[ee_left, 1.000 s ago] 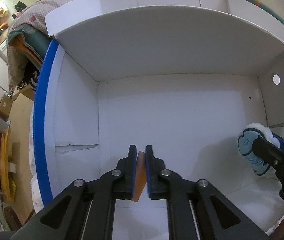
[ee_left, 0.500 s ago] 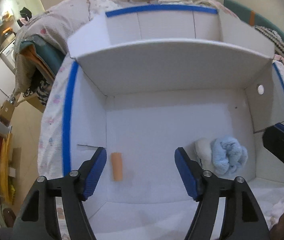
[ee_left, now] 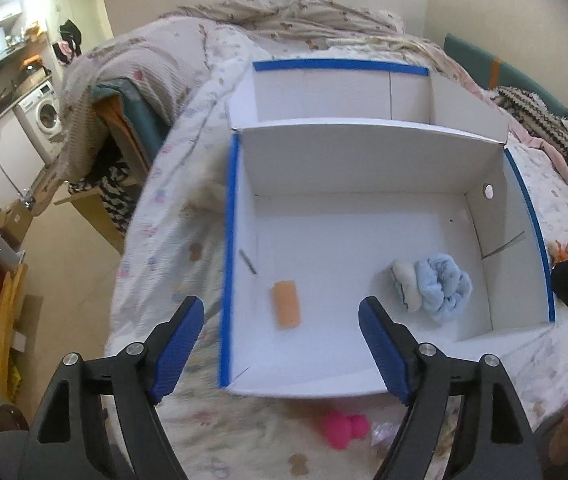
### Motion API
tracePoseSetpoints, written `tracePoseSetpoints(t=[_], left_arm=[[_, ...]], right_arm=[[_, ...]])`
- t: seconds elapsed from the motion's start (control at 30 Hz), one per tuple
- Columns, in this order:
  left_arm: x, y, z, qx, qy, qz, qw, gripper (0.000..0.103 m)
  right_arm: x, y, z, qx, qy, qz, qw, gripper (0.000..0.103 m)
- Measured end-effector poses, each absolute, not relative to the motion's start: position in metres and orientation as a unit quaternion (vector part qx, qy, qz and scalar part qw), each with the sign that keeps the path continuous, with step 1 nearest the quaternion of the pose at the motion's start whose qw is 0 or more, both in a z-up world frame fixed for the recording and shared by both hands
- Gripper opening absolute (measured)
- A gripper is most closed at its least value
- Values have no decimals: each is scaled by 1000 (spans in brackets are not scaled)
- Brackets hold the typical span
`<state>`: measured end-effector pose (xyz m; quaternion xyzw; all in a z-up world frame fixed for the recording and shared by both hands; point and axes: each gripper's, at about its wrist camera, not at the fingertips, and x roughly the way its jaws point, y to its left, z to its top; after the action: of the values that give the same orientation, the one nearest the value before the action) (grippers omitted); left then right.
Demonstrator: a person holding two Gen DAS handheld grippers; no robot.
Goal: Organize soft objects
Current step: 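Grasp the pink rubber toy with the left gripper while the right grasps white cloth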
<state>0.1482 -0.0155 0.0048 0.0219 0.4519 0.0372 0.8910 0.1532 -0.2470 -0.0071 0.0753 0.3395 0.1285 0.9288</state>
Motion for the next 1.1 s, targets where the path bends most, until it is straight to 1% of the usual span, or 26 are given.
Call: tracePoseSetpoints(t=[0.13, 0.27, 0.43, 0.73, 0.87, 0.97, 1.1], left_arm=[[130, -3, 6, 21, 438, 40, 898, 78], [106, 13, 0, 0, 415, 56, 908, 78], [92, 23, -19, -1, 430, 76, 899, 78], [86, 28, -22, -21, 423, 70, 903, 78], [91, 26, -29, -15, 432, 70, 899, 78], [93, 29, -34, -14, 438, 76, 895, 78], [97, 41, -45, -32, 459, 93, 883, 78]], right_arm=[[138, -252, -10, 81, 350, 129, 924, 103], [124, -246, -13, 73, 357, 130, 922, 103], [111, -234, -18, 63, 366, 134, 919, 103], [96, -244, -45, 80, 389, 116, 910, 103], [89, -250, -43, 62, 371, 100, 921, 103], [91, -256, -44, 88, 372, 109, 918, 103], [97, -254, -56, 109, 399, 116, 903, 103]])
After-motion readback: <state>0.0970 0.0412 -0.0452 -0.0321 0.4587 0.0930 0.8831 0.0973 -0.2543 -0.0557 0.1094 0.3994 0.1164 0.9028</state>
